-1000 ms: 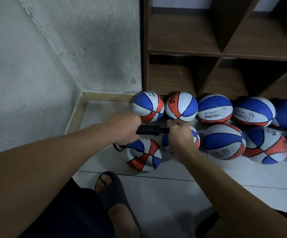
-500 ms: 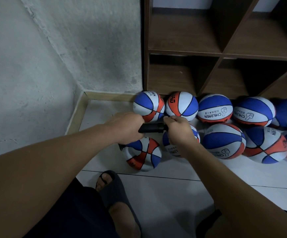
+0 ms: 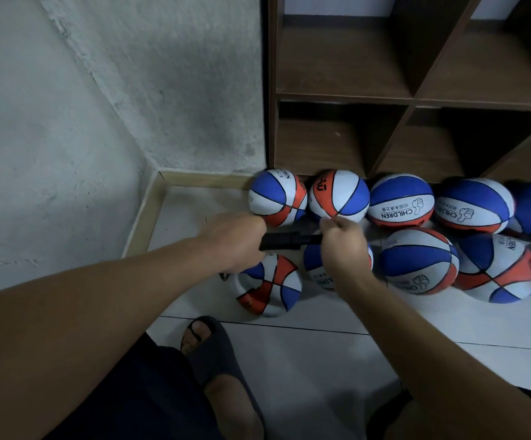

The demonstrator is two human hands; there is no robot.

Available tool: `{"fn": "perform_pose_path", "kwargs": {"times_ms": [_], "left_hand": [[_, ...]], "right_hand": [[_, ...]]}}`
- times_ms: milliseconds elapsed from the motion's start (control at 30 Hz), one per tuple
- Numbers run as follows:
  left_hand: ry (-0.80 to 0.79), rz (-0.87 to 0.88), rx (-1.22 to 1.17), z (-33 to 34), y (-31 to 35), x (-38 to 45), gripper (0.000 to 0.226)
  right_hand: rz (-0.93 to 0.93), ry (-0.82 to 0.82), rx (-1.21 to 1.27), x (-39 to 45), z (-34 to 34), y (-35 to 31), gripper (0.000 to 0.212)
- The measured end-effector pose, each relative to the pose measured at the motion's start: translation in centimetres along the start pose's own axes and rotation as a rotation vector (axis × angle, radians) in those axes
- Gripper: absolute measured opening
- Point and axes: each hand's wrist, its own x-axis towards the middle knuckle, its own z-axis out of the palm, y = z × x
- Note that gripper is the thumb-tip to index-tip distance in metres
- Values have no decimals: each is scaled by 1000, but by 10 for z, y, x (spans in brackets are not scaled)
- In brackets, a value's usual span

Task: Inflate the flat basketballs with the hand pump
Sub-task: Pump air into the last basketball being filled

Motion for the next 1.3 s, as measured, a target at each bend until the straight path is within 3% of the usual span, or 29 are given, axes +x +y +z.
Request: {"fn": "perform_pose_path", "kwargs": {"times_ms": [133, 533, 800, 1000, 1300], "left_hand": [[-40, 36, 42, 5, 7, -4, 23], [-41, 65, -28, 9, -3, 6, 34], [-69, -30, -103, 3, -24, 9, 23], [-70, -28, 7, 8, -15, 7, 28], [-62, 50, 137, 16, -7, 3, 20]], "right_hand": [[45, -84, 2, -12, 18, 8, 31], [87, -168, 29, -2, 11, 6, 30], [125, 32, 74, 49, -54, 7, 19], [2, 0, -38, 9, -4, 12, 31], [66, -121, 9, -12, 31, 21, 32]]}}
